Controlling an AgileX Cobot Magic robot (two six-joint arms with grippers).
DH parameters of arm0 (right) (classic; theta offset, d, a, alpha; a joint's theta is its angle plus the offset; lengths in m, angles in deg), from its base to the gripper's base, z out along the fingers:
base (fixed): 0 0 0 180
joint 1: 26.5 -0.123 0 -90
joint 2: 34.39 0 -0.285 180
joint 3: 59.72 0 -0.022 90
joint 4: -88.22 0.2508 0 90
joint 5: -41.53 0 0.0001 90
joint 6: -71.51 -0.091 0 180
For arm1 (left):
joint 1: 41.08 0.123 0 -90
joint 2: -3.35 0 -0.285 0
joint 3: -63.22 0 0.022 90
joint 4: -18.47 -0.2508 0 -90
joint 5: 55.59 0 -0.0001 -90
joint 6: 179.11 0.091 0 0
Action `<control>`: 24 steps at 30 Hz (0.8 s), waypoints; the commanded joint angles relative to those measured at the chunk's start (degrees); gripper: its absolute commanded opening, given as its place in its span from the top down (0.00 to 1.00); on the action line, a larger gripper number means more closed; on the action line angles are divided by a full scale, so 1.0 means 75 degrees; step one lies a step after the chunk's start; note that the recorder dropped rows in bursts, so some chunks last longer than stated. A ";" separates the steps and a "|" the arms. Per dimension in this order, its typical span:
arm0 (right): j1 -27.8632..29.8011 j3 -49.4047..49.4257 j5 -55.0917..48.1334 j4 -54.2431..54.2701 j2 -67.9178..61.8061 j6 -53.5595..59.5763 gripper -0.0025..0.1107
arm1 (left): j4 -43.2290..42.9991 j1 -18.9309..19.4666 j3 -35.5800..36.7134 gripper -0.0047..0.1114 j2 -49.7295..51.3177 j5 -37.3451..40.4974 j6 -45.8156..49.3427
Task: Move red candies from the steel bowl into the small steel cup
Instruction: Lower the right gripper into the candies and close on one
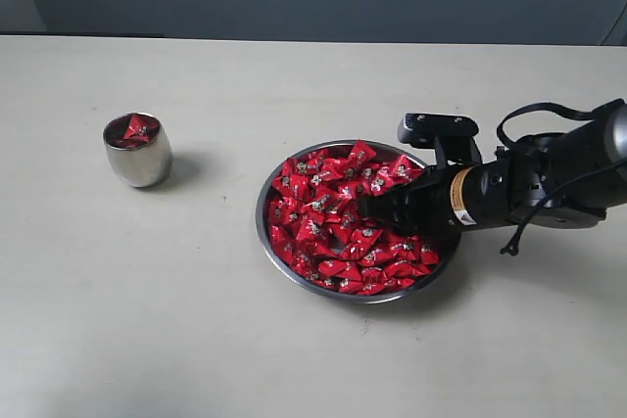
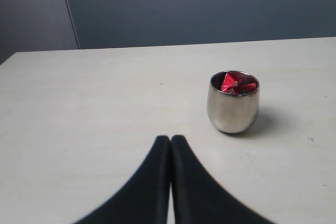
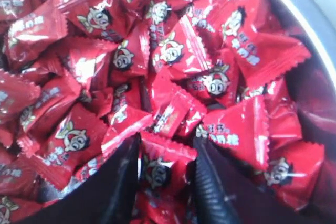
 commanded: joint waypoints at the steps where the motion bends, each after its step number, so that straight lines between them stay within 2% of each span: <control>1: 0.0006 -0.0051 -0.0058 -0.0145 -0.0202 -0.0072 0.67 | -0.0008 0.0004 0.0029 0.96 -0.0034 0.0004 -0.0009; 6: 0.0006 -0.0051 -0.0058 -0.0273 -0.0235 -0.0265 0.69 | -0.0008 0.0004 0.0029 0.96 -0.0034 0.0004 -0.0009; 9: 0.0006 -0.0051 -0.0044 -0.0910 -0.0235 -0.0755 0.82 | -0.0008 0.0004 0.0029 0.96 -0.0034 0.0004 -0.0009; 13: 0.0006 -0.0051 -0.0044 -0.2033 -0.0221 -0.1873 0.85 | -0.0008 0.0004 0.0029 0.96 -0.0034 0.0004 -0.0009; 16: 0.0006 -0.0051 -0.0044 -0.2051 0.0133 -0.1872 0.98 | -0.0008 0.0004 0.0029 0.96 -0.0034 0.0004 -0.0009; 24: 0.0006 -0.0051 -0.0353 -0.2108 0.1055 -0.1872 0.98 | -0.0008 0.0004 0.0029 0.96 -0.0034 0.0004 -0.0009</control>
